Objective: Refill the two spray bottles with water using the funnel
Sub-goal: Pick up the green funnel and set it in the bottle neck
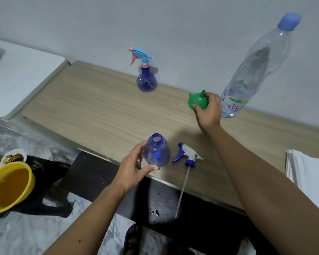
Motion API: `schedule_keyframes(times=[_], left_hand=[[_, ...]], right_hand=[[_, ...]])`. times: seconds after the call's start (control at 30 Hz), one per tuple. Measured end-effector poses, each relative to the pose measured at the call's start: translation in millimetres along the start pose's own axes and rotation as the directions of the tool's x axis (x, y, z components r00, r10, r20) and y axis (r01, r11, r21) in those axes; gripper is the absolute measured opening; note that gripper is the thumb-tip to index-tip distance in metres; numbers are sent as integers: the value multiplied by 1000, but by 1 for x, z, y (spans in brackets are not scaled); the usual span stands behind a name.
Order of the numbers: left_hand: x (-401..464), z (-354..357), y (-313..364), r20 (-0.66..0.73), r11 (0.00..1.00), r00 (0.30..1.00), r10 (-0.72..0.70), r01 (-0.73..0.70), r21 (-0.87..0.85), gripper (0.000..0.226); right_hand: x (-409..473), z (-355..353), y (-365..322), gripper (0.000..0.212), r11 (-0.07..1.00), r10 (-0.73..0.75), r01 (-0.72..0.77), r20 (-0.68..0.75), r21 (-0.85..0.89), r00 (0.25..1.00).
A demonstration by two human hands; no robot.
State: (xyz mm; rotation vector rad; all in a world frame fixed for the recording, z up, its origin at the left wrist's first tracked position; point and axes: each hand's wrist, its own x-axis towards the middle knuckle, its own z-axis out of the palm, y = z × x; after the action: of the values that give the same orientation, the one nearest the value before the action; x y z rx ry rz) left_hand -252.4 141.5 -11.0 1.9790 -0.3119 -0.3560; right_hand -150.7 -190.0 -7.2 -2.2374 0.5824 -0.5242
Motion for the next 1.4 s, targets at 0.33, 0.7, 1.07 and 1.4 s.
schedule_keyframes(times=[0.33,0.7,1.07,1.4], left_hand=[[4,-2,-6,41,998,999,30,-28,-49,77],[6,-7,-7,69,994,991,114,-113,-10,77],[11,-15,0,152,991,981,120,-128,44,84],[12,-18,-8,185,994,978,92,-80,-72,86]], right_hand=[[-45,-49,-53,57,992,-38,42,-37,116,999],[-132,-98,-97,49,982,-1,23,-119,188,993],[-177,-116,-126,45,972,50,-33,-66,234,997],[-195,-112,-146,38,980,-14,15,-7,199,1000]])
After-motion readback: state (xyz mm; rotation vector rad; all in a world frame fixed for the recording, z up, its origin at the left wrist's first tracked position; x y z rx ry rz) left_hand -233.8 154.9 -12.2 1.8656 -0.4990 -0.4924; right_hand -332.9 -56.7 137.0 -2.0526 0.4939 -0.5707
